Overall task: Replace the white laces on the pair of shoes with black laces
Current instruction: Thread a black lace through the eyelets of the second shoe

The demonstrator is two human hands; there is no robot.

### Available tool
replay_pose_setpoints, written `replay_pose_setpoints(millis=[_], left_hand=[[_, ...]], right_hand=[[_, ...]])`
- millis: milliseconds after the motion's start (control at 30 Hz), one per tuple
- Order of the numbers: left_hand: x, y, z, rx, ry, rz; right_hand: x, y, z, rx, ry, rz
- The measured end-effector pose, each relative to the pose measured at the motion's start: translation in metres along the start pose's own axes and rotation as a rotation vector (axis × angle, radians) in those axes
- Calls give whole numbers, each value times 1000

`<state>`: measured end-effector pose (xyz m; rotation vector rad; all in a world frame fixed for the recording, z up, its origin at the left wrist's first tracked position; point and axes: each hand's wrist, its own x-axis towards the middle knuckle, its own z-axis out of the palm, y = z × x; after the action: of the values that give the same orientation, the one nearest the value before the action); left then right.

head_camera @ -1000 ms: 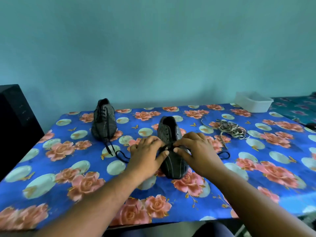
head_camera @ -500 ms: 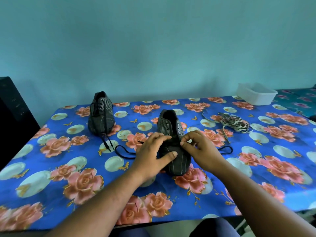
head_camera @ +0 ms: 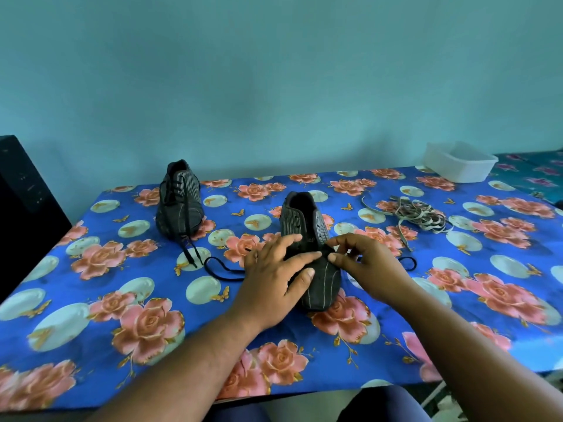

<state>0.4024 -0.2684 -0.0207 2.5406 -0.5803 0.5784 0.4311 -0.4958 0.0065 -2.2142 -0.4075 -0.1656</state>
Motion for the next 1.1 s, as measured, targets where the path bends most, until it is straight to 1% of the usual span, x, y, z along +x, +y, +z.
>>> replay_pose_setpoints(millis=[100, 267, 400, 533, 700, 800, 900, 1000, 1067, 1100], left_hand=[[1, -1, 0, -21, -28, -24], [1, 1, -2, -40, -54, -14], [1, 2, -2, -50, -84, -34], [2, 2, -1, -36, -122, -31], [4, 6, -5, 21, -126, -5], [4, 6, -6, 30, -128, 3], [2, 4, -9, -45, -107, -19], [0, -1, -11, -192, -23, -117], [0, -8, -13, -282, 8, -193], [0, -11, -14, -303, -1, -220]], right_hand=[[4, -3, -8, -31, -33, 34], [13, -17, -19, -204, -42, -19], [20, -31, -31, -173, 9, -46], [25, -49, -33, -207, 79, -156], [31, -69, -23, -359, 168, -312], [28, -68, -19, -248, 187, -251], [23, -52, -19, 11, 148, -89], [17, -36, -26, 286, 93, 43], [13, -30, -32, 337, 66, 85], [11, -28, -34, 335, 55, 101]])
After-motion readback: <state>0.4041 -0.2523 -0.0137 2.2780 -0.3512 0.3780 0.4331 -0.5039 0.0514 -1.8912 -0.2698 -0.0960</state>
